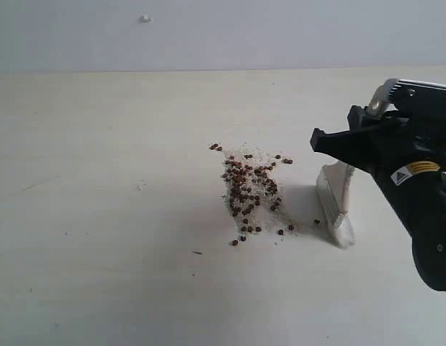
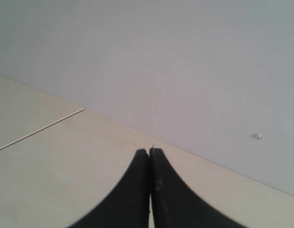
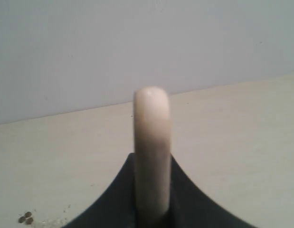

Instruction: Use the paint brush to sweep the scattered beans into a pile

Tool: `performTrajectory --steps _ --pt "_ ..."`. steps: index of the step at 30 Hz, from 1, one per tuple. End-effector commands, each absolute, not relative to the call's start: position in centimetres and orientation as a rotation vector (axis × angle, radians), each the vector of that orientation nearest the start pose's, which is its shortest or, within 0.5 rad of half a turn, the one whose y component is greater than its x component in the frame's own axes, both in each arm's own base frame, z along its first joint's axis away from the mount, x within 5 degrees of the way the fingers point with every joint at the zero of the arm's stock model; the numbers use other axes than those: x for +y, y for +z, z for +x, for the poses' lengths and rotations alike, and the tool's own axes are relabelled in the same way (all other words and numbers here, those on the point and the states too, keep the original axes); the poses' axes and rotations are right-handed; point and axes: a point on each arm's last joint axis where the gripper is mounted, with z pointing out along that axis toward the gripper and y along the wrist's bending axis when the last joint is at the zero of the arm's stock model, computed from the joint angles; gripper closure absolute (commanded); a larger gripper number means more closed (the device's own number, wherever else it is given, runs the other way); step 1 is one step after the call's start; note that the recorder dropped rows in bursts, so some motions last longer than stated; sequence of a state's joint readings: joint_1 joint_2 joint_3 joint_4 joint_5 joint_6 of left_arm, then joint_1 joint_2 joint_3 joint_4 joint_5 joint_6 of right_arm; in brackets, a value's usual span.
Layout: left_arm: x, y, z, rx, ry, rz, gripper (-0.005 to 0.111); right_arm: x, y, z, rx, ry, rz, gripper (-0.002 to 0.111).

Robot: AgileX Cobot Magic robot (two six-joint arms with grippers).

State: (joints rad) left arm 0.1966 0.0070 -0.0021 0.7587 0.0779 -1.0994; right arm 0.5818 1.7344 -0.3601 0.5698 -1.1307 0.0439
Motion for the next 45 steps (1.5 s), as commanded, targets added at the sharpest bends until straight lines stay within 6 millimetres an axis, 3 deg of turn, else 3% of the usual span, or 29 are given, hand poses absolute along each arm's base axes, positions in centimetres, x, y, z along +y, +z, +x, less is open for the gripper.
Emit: performTrajectory --steps 1,9,16,25,33,39,45 --pt "1.6 20.8 5.4 1.472 -0.075 -0.453 0.107 11.0 12.8 23.9 1.838 0.280 0.157 0.108" --pt "1.6 20.8 5.4 1.472 -0.075 -0.453 0.107 13.0 12.7 25.4 1.848 0.441 0.172 0.108" --pt "1.6 20.8 5.4 1.472 -0.075 -0.453 0.107 13.6 13.6 26.1 1.820 0.435 0.126 0.108" --pt "1.6 20.8 5.4 1.472 -0.075 -0.453 0.107 13.2 17.4 25.8 1.703 0.410 0.070 0.108" --pt "1.6 20.8 5.4 1.472 -0.075 -0.453 0.107 11.4 20.3 25.7 1.606 0.178 -0.001 0.108" --pt "1.6 20.8 5.4 1.472 -0.075 -0.453 0.107 8.4 19.9 28.0 1.601 0.081 0.036 0.108" --pt "1.6 20.8 5.4 1.472 -0.075 -0.453 0.107 9.1 18.7 31.8 1.678 0.087 -0.074 0.108"
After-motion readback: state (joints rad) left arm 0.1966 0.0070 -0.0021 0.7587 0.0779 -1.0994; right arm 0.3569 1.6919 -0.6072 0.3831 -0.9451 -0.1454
